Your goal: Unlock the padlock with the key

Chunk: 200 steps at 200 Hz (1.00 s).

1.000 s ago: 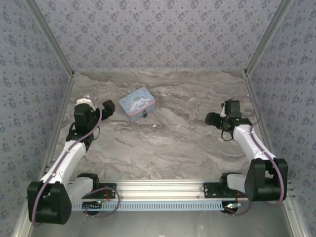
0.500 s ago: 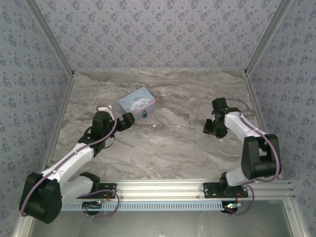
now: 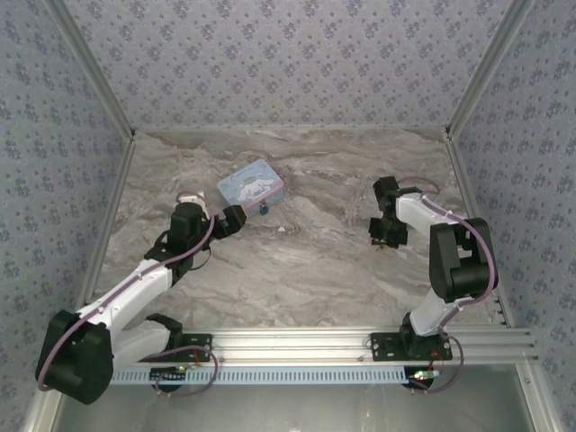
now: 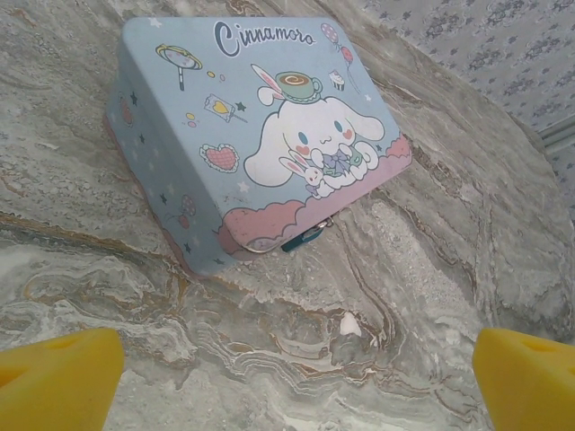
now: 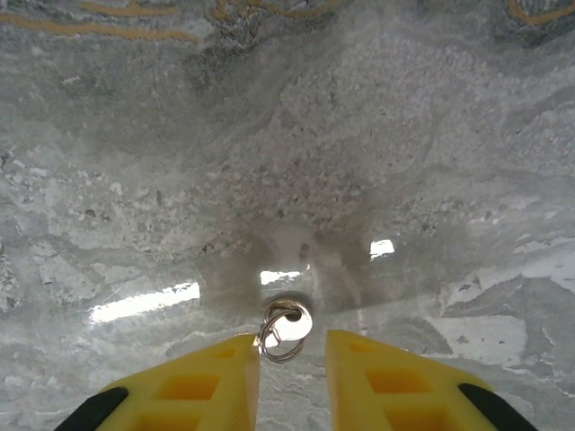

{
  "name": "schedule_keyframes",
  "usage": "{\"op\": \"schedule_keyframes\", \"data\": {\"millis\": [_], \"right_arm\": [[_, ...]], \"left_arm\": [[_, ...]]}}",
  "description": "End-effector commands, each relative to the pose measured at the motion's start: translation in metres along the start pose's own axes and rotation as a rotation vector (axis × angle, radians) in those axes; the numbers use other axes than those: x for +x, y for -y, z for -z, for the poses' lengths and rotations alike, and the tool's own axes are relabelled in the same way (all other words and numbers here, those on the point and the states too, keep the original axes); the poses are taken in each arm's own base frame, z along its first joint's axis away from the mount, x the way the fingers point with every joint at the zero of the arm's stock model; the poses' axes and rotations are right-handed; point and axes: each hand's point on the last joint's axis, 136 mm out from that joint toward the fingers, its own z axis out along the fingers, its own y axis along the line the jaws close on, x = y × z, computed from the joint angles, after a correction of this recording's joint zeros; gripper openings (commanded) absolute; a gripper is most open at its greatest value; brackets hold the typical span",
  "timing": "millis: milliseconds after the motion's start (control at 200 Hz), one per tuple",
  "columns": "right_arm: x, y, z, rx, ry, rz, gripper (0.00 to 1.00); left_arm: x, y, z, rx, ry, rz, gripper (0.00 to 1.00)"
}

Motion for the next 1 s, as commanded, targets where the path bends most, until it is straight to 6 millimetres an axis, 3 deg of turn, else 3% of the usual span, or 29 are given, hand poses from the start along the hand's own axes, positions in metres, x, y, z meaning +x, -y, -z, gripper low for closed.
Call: {"op": "schedule_keyframes", "data": {"millis": [0, 405, 545, 804, 994], "right_arm": [[0.007, -0.001, -0.007, 0.006, -0.034, -0.003, 0.27], [0.010, -0.003, -0.015, 0.003, -0.062, 0.005, 0.27], [0.013, 0.001, -0.019, 0.031, -0.078, 0.011, 0.21], [0.015, 0.005, -0.014, 0.050, -0.062, 0.017, 0.00], [0.008, -0.004, 0.006, -0.013, 0.029, 0.024, 0.00]], "left_arm": [[-0.019, 0.017, 0.005, 0.030, 0.044, -0.014, 0.99], [-0.017, 0.015, 0.002, 0.022, 0.035, -0.010, 1.00], [-0.018, 0.016, 0.003, 0.022, 0.036, -0.011, 0.99], [-0.015, 0.016, 0.004, 0.026, 0.030, -0.015, 0.99], [-0.016, 0.026, 0.006, 0.075, 0.033, -0.031, 0.99]]}}
